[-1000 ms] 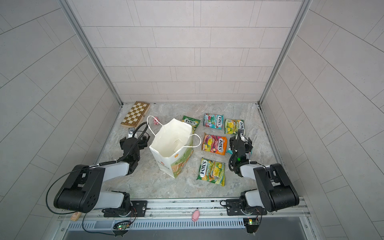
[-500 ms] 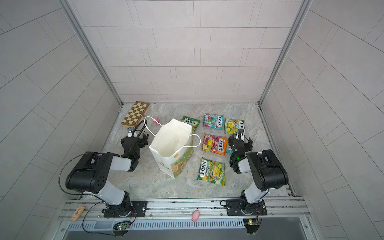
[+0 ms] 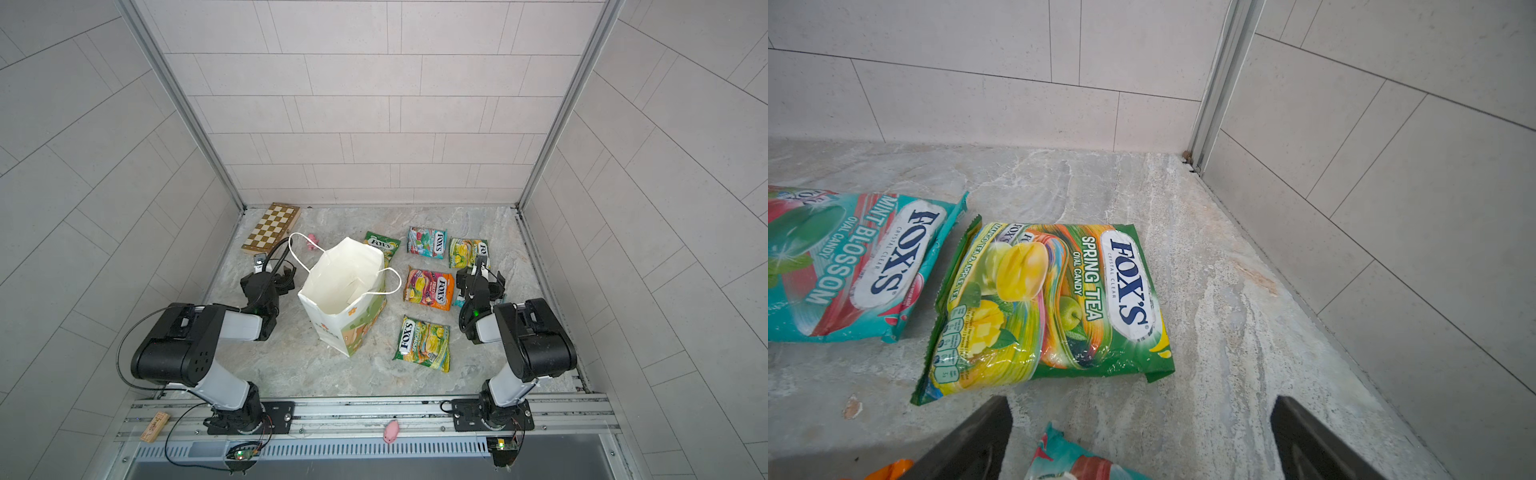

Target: Take the snacks out of the paper bag

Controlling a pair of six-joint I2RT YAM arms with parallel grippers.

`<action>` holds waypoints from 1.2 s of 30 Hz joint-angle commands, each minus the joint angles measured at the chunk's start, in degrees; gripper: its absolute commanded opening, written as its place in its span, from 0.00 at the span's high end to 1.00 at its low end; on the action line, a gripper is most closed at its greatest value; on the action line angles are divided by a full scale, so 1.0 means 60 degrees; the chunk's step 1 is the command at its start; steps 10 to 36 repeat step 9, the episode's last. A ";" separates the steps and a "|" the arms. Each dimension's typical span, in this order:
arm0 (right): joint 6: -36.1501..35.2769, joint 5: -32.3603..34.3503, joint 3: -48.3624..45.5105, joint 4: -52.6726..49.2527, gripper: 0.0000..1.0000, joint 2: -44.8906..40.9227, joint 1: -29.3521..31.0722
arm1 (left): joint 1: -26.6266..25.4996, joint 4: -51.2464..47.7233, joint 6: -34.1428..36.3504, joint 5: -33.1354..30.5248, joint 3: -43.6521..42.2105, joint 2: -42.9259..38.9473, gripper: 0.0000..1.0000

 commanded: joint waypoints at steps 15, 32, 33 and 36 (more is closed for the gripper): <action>-0.0008 0.0014 -0.0006 -0.0081 0.01 -0.0079 -0.0022 | 0.0049 -0.0081 -0.0063 0.0025 0.0078 -0.0042 0.00; -0.0008 0.0014 -0.0006 -0.0081 0.01 -0.0079 -0.0022 | 0.0049 -0.0081 -0.0063 0.0025 0.0078 -0.0042 0.00; -0.0008 0.0014 -0.0006 -0.0081 0.01 -0.0079 -0.0022 | 0.0049 -0.0081 -0.0063 0.0025 0.0078 -0.0042 0.00; -0.0008 0.0014 -0.0006 -0.0081 0.01 -0.0079 -0.0022 | 0.0049 -0.0081 -0.0063 0.0025 0.0078 -0.0042 0.00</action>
